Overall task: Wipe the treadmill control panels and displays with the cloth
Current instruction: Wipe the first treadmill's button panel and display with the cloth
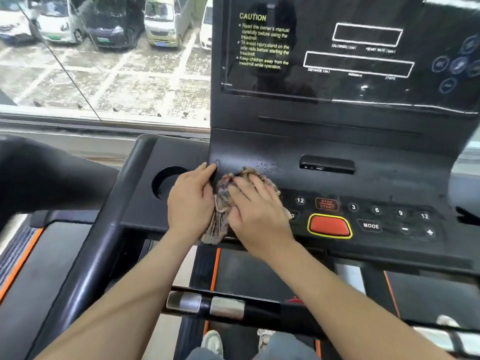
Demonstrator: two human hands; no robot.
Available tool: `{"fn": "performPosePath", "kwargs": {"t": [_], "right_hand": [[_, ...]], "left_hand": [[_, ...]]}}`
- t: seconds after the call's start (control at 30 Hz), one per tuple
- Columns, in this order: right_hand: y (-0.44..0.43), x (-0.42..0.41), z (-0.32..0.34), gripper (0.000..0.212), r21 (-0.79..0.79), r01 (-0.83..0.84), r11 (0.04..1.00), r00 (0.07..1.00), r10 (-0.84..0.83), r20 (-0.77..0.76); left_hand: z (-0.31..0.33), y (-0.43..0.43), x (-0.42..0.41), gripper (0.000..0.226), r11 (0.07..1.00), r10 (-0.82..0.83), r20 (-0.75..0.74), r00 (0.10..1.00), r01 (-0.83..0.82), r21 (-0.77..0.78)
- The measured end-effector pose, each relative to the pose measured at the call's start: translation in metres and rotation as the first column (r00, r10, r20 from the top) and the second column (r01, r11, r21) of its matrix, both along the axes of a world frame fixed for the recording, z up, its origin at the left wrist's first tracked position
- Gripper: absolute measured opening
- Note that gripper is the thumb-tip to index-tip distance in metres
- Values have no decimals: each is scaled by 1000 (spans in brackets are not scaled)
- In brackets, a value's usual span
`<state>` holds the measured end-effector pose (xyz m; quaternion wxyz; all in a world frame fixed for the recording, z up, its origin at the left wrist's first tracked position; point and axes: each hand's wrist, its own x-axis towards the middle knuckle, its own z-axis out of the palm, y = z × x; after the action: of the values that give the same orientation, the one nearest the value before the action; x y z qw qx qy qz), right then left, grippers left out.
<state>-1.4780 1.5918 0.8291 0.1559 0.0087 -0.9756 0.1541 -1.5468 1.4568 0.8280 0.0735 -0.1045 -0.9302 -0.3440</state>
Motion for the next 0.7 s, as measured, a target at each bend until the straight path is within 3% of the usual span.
{"fn": "performPosePath", "kwargs": {"t": [0.1,0.17,0.27,0.4,0.57,0.63,0.7], "right_hand": [[45,34,12,45,45,57,997,998,-58,6],[67,44,30,39,53,182,982,982,-184,31],[38,34,37,30,121,323,939,942,-331,48],[-37,3,7,42,108,286,952,955,-293,53],[-31,9,4,27,1,92,996,994,-91,-67],[3,37,6,28,-43,112,993,992,-114,-50],[56,59,7,34,-22,260,965,965,-261,-32]], "left_hand": [[2,2,5,43,995,-43,-5,999,42,-86],[2,3,7,47,988,-68,-17,998,64,-143],[2,2,5,45,986,-63,-19,998,59,-157],[-1,-2,1,47,995,-73,1,997,73,-68],[-4,-5,-1,42,997,-72,8,997,72,-19],[-4,-3,0,39,996,-75,-3,997,75,-39],[-4,-2,0,39,995,-73,-13,997,72,-70]]}}
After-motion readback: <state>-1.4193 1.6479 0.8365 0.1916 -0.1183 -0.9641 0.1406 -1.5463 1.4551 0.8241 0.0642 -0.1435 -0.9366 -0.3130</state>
